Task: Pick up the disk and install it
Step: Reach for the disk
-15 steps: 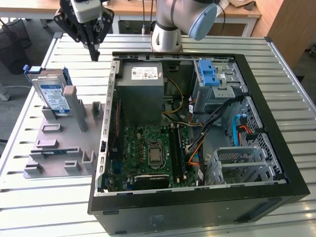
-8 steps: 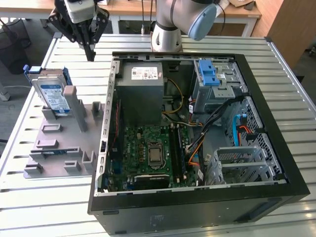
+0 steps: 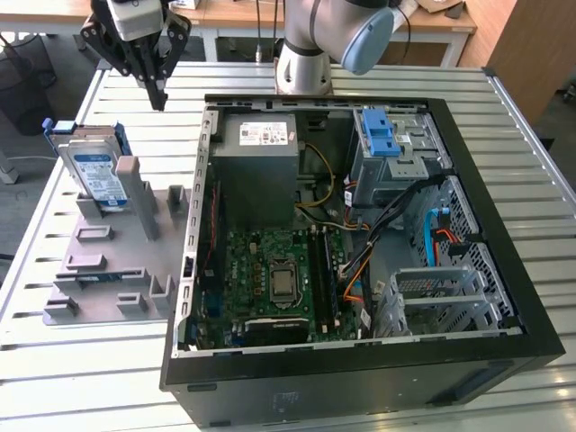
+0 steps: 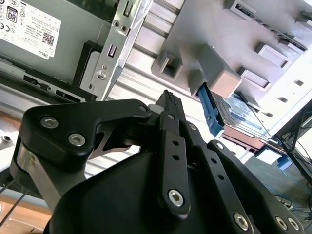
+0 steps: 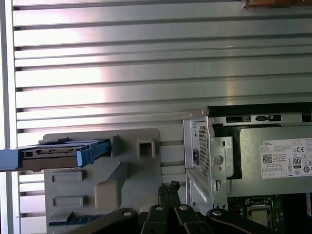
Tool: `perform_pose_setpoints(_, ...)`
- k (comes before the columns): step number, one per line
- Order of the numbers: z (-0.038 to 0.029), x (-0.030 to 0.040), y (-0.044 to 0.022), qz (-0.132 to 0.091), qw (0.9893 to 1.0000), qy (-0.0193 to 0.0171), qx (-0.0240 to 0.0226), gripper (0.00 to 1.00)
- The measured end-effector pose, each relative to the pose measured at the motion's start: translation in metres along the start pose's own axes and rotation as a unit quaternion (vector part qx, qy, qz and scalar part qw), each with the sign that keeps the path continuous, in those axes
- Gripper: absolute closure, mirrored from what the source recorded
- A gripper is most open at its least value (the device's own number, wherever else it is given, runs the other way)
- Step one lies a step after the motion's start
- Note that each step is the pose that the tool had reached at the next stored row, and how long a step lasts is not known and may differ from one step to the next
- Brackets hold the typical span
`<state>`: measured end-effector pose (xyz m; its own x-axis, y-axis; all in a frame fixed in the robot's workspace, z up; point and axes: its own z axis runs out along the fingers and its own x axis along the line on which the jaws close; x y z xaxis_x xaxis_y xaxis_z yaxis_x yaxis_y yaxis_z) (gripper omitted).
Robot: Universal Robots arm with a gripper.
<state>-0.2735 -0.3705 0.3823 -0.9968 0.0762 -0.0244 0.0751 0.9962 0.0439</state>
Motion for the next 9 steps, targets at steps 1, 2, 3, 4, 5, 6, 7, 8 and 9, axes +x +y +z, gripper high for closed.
perform_pose_setpoints(1,0.0002,0.0017,0.0004,0.0,1.0,0.0,0.0,0.9)
perform_pose_setpoints(2,0.0003,0.0033,0.0008,0.0,1.0,0.0,0.0,0.9)
perform_pose_setpoints(3,0.0004,0.0049,0.0012,0.0,1.0,0.0,0.0,0.9)
perform_pose_setpoints(4,0.0005,0.0064,0.0014,0.0,1.0,0.0,0.0,0.9)
perform_pose_setpoints(5,0.0007,0.0078,0.0015,0.0,1.0,0.0,0.0,0.9)
perform_pose_setpoints(6,0.0008,0.0092,0.0016,0.0,1.0,0.0002,0.0,0.9)
perform_pose_setpoints(7,0.0009,0.0107,0.0016,0.0,1.0,0.0004,0.0,0.9)
perform_pose_setpoints(8,0.0011,0.0124,0.0017,0.0,1.0,0.0005,0.0,0.9)
perform_pose_setpoints(9,0.0012,0.0145,0.0017,0.0,1.0,0.0005,0.0,0.9)
